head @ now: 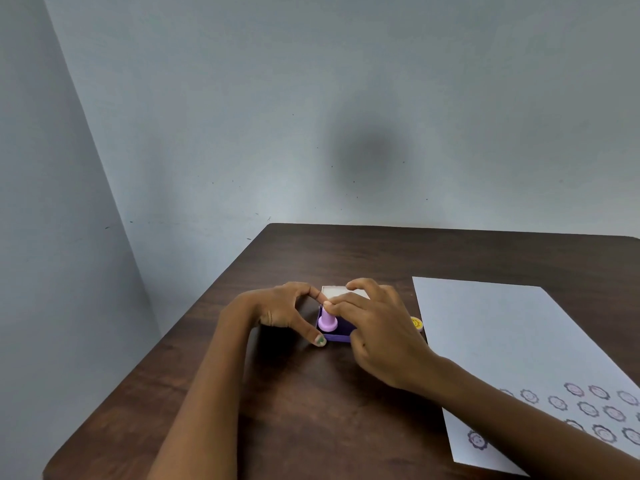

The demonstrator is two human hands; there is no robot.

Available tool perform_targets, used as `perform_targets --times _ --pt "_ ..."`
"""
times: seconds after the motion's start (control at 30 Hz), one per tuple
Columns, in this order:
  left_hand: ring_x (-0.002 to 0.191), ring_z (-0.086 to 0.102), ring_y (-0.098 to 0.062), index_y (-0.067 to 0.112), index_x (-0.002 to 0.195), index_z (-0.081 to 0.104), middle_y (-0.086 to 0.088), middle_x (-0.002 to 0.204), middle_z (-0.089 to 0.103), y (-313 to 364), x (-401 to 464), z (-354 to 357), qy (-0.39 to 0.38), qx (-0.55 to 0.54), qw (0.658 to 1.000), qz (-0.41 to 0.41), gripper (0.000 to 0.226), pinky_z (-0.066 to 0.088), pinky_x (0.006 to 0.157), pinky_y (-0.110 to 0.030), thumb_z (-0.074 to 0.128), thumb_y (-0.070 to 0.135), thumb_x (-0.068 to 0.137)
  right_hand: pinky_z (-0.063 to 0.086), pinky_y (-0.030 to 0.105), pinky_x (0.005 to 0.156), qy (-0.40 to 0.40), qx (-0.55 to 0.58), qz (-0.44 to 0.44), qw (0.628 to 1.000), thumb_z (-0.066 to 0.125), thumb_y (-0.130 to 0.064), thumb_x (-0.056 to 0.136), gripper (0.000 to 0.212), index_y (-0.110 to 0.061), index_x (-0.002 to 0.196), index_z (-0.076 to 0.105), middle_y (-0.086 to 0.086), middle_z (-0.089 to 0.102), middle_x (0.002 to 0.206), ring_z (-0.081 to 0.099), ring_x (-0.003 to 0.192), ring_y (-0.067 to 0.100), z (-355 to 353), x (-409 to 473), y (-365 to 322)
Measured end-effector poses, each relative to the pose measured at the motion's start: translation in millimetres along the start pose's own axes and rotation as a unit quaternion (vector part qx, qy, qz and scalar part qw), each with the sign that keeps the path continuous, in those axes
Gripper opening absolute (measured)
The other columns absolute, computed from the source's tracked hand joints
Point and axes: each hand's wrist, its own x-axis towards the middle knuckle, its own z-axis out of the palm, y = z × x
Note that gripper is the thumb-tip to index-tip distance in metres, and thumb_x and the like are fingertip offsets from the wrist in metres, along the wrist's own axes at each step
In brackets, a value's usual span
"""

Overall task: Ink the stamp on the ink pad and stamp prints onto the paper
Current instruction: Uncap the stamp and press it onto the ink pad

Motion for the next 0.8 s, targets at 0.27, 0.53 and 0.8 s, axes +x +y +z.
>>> perform_targets --times 0.27,0.53,0.8 --pt "0.115 0.047 -0.015 0.039 0.106 0.055 0.006 0.13 0.047 -0.2 1.3 0.4 0.001 0.002 1.0 0.001 0.054 0.039 0.097 -0.029 0.087 0.028 0.063 0.034 0.034 0.091 -0.001 0.005 -0.004 1.0 0.046 -0.012 0.07 0.047 -0.018 0.113 0.062 -0.002 0.066 0.118 0.049 0.117 0.022 1.0 -1.3 -0.7" --pt "0.119 0.045 -0.018 0.037 0.108 0.056 0.005 0.132 0.046 -0.5 0.9 0.4 -0.001 0.003 1.0 -0.002 0.055 0.039 0.104 -0.035 0.087 0.028 0.063 0.029 0.029 0.085 0.006 0.006 -0.012 1.0 0.045 -0.013 0.071 0.044 -0.018 0.111 0.062 -0.002 0.067 0.114 0.049 0.112 0.019 1.4 2.6 -1.8" --pt "0.12 0.045 -0.018 0.035 0.108 0.057 0.005 0.132 0.048 -0.9 0.5 0.5 0.002 -0.004 1.0 0.001 0.055 0.038 0.105 -0.037 0.087 0.026 0.063 0.034 0.03 0.084 0.026 0.025 -0.003 0.999 0.051 -0.023 0.083 0.026 -0.019 0.105 0.065 -0.002 0.07 0.103 0.05 0.11 0.016 2.9 2.4 -3.1"
